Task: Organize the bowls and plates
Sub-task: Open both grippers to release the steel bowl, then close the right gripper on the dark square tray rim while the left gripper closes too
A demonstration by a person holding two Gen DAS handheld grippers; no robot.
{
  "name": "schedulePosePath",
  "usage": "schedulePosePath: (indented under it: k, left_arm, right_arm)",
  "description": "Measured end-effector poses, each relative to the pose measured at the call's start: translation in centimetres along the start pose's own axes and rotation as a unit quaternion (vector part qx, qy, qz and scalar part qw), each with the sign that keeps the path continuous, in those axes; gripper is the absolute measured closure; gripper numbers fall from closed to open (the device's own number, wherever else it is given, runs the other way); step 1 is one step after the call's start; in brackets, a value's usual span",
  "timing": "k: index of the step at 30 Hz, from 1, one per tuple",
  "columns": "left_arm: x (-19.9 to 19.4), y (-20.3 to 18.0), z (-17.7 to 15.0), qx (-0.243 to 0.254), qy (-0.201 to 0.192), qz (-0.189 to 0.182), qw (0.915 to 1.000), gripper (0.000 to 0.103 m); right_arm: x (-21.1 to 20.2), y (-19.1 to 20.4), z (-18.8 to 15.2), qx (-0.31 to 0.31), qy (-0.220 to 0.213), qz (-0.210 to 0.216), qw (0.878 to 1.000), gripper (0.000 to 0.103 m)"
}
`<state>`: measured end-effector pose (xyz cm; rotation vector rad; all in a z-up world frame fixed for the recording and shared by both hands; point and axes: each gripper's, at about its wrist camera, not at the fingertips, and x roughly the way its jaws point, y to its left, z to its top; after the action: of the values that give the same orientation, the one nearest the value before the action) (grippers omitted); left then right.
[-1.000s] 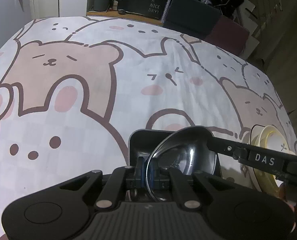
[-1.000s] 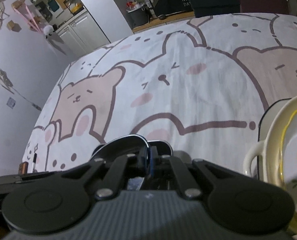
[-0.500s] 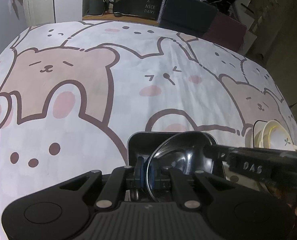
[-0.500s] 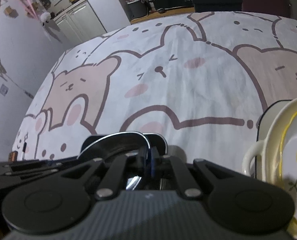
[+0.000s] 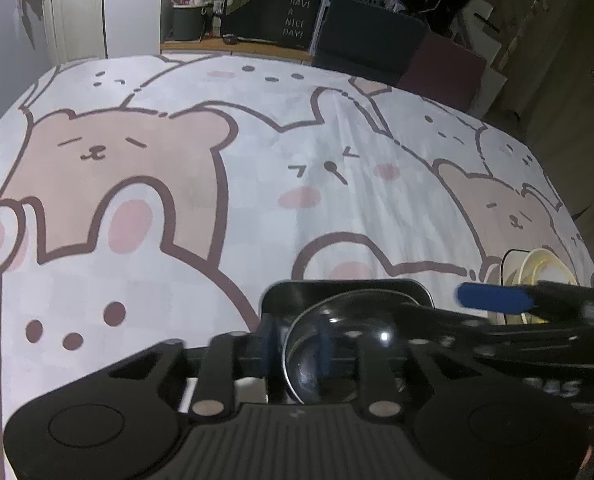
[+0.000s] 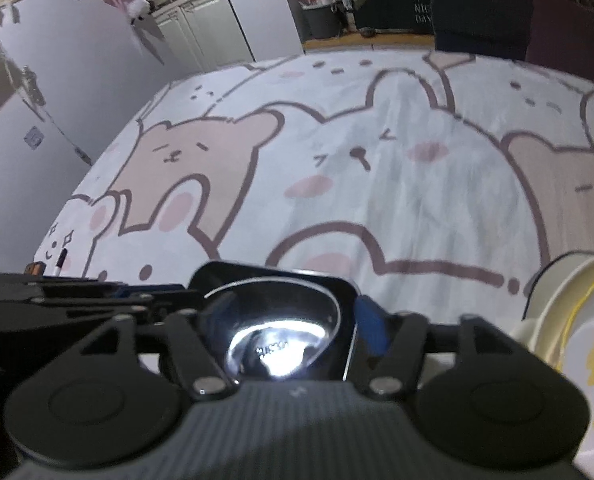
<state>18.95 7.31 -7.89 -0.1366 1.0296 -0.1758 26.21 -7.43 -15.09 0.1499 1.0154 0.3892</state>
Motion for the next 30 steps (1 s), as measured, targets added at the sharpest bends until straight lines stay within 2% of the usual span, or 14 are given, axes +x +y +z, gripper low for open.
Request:
schedulePosePath:
  k: [1, 3, 5, 8, 11, 16, 17, 19, 21, 24, 27, 29, 30]
  left_arm:
    - [-0.2, 0.1, 0.0, 0.001, -0.003, -0.002, 1.0000, 0.062]
    - [-0.6, 0.3, 0.0, 0.005, -0.010, -0.004, 0.9999, 0.046]
    - [-1.0, 0.6, 0.0, 0.012, -0.017, -0.005, 0.9998, 0.023]
    - [-1.3, 1.0, -0.1, 0.019, -0.024, -0.003, 0.9995, 0.010]
    - [-1.4, 1.9, -0.1, 0.016, -0.027, 0.004, 0.9995, 0.003]
    - [-1.1, 3.6, 0.1, 0.013, -0.028, 0.019, 0.9993, 0.000]
    - [-1.0, 3.9, 0.1, 0.010, -0.027, 0.020, 0.9994, 0.000]
    - [-0.8, 4.5, 0.3, 0.005, -0.023, 0.022, 0.9995, 0.000]
    - [-0.6, 5.0, 0.6, 0.001, -0.021, 0.016, 0.9997, 0.000]
    - [-0.4, 5.4, 0.9, -0.002, -0.014, 0.003, 0.9999, 0.004]
    - [0.2, 5.5, 1.5, 0.000, -0.001, -0.005, 1.0000, 0.022]
    - [0.7, 5.5, 1.7, 0.002, 0.007, -0.005, 1.0000, 0.038]
    - [1.0, 5.5, 1.8, 0.002, 0.012, -0.006, 0.9999, 0.042]
  right_arm:
    - [-0.4, 0.0, 0.1, -0.002, -0.004, 0.001, 1.000, 0.021]
    - [-1.4, -0.3, 0.1, -0.001, -0.015, 0.002, 1.000, 0.009]
    - [-2.5, -0.4, 0.1, -0.005, -0.024, 0.004, 1.000, 0.000]
    - [-3.5, -0.8, -0.1, -0.013, -0.031, 0.011, 0.999, 0.000]
    - [-4.2, -1.4, -0.8, -0.005, -0.032, 0.022, 0.999, 0.000]
    - [-3.9, -2.3, -2.0, 0.000, 0.004, 0.024, 1.000, 0.000]
    - [-3.8, -2.5, -2.1, 0.003, 0.011, 0.018, 1.000, 0.003]
    - [-3.5, -2.8, -2.3, 0.001, 0.022, 0.005, 1.000, 0.017]
    - [-3.0, -3.4, -2.4, 0.007, 0.032, 0.001, 0.999, 0.045]
    - [-2.0, -4.3, -2.3, 0.035, 0.053, -0.004, 0.998, 0.062]
    - [-1.1, -4.4, -2.2, 0.039, 0.067, 0.003, 0.997, 0.071]
    - [-0.6, -4.3, -2.0, 0.041, 0.070, 0.007, 0.997, 0.075]
    - [-0.5, -4.3, -1.9, 0.042, 0.072, 0.010, 0.996, 0.079]
